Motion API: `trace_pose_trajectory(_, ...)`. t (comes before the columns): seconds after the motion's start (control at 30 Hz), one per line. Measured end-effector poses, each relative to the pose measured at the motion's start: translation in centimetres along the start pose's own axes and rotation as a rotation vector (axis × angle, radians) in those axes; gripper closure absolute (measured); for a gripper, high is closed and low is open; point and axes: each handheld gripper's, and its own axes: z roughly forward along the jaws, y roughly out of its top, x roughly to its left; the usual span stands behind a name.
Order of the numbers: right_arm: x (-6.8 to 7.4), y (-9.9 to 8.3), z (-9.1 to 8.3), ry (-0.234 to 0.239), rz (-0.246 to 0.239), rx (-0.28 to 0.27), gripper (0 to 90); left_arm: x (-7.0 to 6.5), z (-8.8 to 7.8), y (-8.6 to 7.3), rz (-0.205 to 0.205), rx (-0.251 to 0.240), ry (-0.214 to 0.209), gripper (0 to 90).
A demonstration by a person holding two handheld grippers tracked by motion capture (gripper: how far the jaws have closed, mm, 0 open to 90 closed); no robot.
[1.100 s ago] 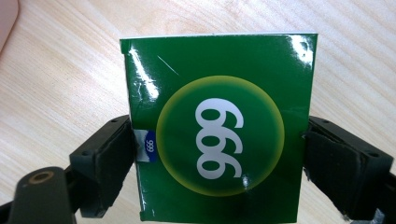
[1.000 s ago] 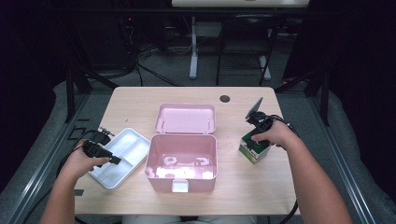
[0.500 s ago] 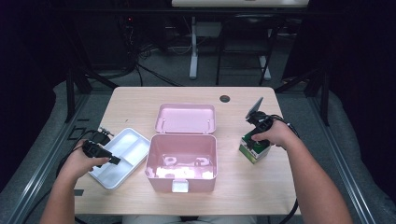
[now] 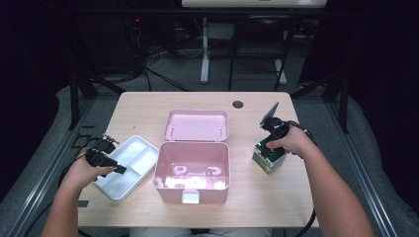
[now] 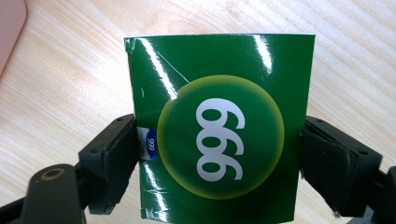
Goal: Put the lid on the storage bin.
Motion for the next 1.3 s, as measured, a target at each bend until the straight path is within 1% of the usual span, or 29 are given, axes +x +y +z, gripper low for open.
trace_pose_trajectory(0.03,0.0,0.0,0.0,-0.002,-0.004,0.008,17.1,0.0,0.0,0.0,0.0,-0.001,0.0,44.9)
trace_pose_trajectory(0.07,0.1,0.0,0.2,-0.001,-0.008,0.001,16.9,0.0,0.0,0.0,0.002,0.0,0.001,44.9)
trace_pose_trajectory(0.1,0.2,0.0,0.2,0.0,0.0,0.006,16.5,0.0,0.0,0.0,0.0,-0.001,0.001,45.0)
trace_pose_trajectory(0.13,0.1,0.1,0.3,-0.001,-0.005,-0.001,16.2,0.1,0.0,0.0,-0.001,-0.001,0.0,44.9)
trace_pose_trajectory(0.2,0.2,0.1,0.3,0.002,0.002,0.002,15.2,0.1,0.0,-0.1,-0.002,0.001,0.0,44.9)
trace_pose_trajectory(0.27,0.2,0.1,0.4,-0.001,-0.001,-0.002,14.7,0.1,0.1,0.0,0.0,0.002,-0.001,45.0)
trace_pose_trajectory(0.33,0.2,0.2,0.4,-0.003,0.0,0.009,14.4,0.0,0.1,0.0,-0.001,0.002,0.0,45.0)
trace_pose_trajectory(0.4,0.2,0.2,0.4,0.002,0.019,0.007,14.2,0.0,0.1,0.0,0.001,0.002,-0.001,45.0)
trace_pose_trajectory(0.43,0.2,0.1,0.5,0.006,0.015,-0.002,14.1,0.0,0.1,0.0,0.001,0.002,-0.001,45.0)
trace_pose_trajectory(0.6,0.2,0.0,0.8,0.002,0.006,-0.012,13.7,0.0,0.1,0.0,-0.001,0.006,-0.003,45.0)
trace_pose_trajectory(0.63,0.3,0.1,0.8,-0.002,0.013,-0.004,13.6,0.0,0.2,0.0,0.0,0.006,-0.003,45.0)
trace_pose_trajectory(0.67,0.3,0.1,0.9,-0.007,-0.001,-0.005,13.6,0.0,0.2,0.0,-0.001,0.006,-0.004,45.0)
trace_pose_trajectory(0.7,0.3,0.1,0.9,-0.011,0.0,0.005,13.6,0.0,0.2,0.0,-0.002,0.005,-0.004,44.9)
trace_pose_trajectory(0.77,0.3,0.1,0.9,-0.012,-0.002,-0.001,13.7,0.0,0.1,-0.1,-0.002,0.005,-0.004,45.0)
trace_pose_trajectory(0.8,0.4,0.1,0.9,-0.011,0.006,0.0,14.0,0.0,0.1,-0.1,-0.002,0.005,-0.004,44.9)
trace_pose_trajectory(0.93,0.3,0.2,0.8,-0.014,-0.009,-0.001,15.6,0.1,0.2,-0.1,-0.005,0.004,-0.004,44.9)
trace_pose_trajectory(1.03,0.3,0.1,0.7,-0.007,0.013,0.002,16.2,0.1,0.1,-0.1,-0.006,0.004,-0.008,44.9)
trace_pose_trajectory(1.07,0.3,0.1,0.7,-0.001,0.01,-0.006,16.2,0.1,0.1,-0.1,-0.002,0.003,-0.006,45.0)
trace_pose_trajectory(1.2,0.4,0.1,0.1,0.009,-0.004,-0.01,16.3,0.1,0.0,0.0,-0.001,-0.004,-0.003,45.0)
trace_pose_trajectory(1.23,0.5,0.1,-0.2,0.01,0.005,-0.01,16.3,0.1,0.0,0.0,-0.001,-0.002,-0.004,45.0)
trace_pose_trajectory(1.27,0.6,0.1,-0.4,0.014,-0.003,-0.022,16.3,0.1,0.0,0.0,-0.001,-0.002,-0.004,45.1)
trace_pose_trajectory(1.3,0.7,0.1,-0.7,0.009,-0.017,-0.023,16.3,0.1,0.0,0.0,-0.001,-0.003,-0.005,45.0)
